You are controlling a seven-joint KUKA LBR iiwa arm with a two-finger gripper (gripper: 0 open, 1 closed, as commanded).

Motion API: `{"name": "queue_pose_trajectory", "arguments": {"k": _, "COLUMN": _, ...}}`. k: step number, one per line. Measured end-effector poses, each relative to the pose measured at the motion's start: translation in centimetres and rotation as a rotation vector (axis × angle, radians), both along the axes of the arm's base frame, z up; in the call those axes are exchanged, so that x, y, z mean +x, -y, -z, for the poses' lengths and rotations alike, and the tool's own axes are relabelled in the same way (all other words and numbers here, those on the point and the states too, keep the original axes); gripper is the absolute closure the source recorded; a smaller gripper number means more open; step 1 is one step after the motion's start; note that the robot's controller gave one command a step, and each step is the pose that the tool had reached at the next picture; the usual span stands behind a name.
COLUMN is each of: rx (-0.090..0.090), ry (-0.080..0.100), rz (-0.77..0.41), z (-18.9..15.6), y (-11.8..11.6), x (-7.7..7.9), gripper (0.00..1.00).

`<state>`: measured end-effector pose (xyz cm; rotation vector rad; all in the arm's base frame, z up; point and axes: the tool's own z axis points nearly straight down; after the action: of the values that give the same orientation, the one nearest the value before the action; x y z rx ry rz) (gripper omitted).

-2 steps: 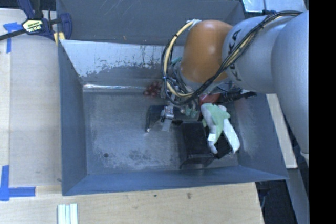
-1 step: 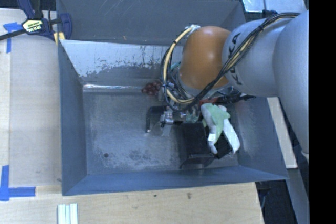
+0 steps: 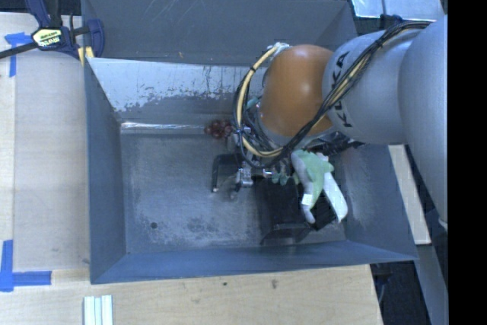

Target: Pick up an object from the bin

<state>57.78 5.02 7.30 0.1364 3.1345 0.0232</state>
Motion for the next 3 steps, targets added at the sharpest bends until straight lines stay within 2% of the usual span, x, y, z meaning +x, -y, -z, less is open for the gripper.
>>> {"name": "queue_pose_trajectory", "arguments": {"k": 2, "rx": -0.003, "ry": 0.008, "rz": -0.373, "z": 0.3, "y": -0.4, "x": 0.0, "gripper": 0.0}}
{"name": "queue_pose_trajectory", "arguments": {"k": 3, "rx": -0.001, "ry": 0.005, "rz": -0.243, "z": 0.3, "y": 0.7, "x": 1.7, "gripper": 0.0}}
